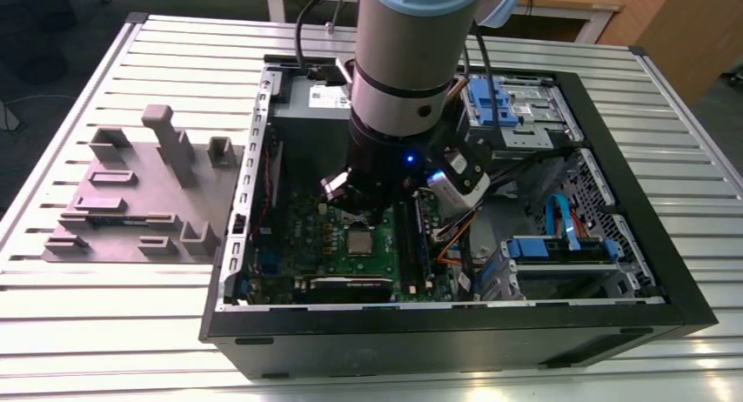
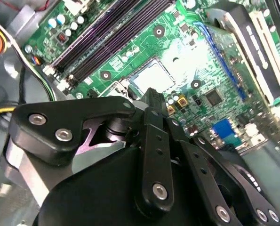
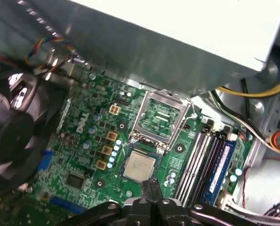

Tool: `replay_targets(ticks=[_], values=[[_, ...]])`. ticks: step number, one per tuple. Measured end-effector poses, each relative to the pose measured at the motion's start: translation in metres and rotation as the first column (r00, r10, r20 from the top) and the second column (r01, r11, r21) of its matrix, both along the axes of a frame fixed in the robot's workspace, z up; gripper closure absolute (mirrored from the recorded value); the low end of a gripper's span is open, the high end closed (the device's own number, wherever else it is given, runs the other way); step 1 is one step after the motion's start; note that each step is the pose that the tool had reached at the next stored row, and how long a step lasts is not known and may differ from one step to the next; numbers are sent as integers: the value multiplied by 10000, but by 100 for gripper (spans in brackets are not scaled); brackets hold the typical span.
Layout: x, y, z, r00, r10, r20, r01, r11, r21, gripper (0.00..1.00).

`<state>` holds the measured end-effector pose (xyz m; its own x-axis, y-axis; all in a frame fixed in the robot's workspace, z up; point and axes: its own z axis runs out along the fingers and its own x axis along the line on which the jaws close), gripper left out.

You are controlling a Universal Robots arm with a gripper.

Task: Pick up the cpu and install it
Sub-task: 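Close the cpu cover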

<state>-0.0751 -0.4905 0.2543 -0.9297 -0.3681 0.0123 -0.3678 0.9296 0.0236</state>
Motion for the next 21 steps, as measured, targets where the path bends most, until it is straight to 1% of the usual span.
replay_targets(ticks=[2,4,6,9,10,11,21], values=[[0,0,-1,9994,359,0,-359,9994,0,90],[0,0,-2,9973,735,0,-735,9973,1,90],[0,0,-2,9940,1094,0,-1094,9940,0,90],[0,0,-4,9876,1569,0,-1569,9876,1,90],[1,0,-4,9866,1632,0,-1632,9866,1,90],[1,0,-4,9863,1650,0,-1650,9863,1,90],[1,0,-4,9861,1663,0,-1663,9861,1,90]])
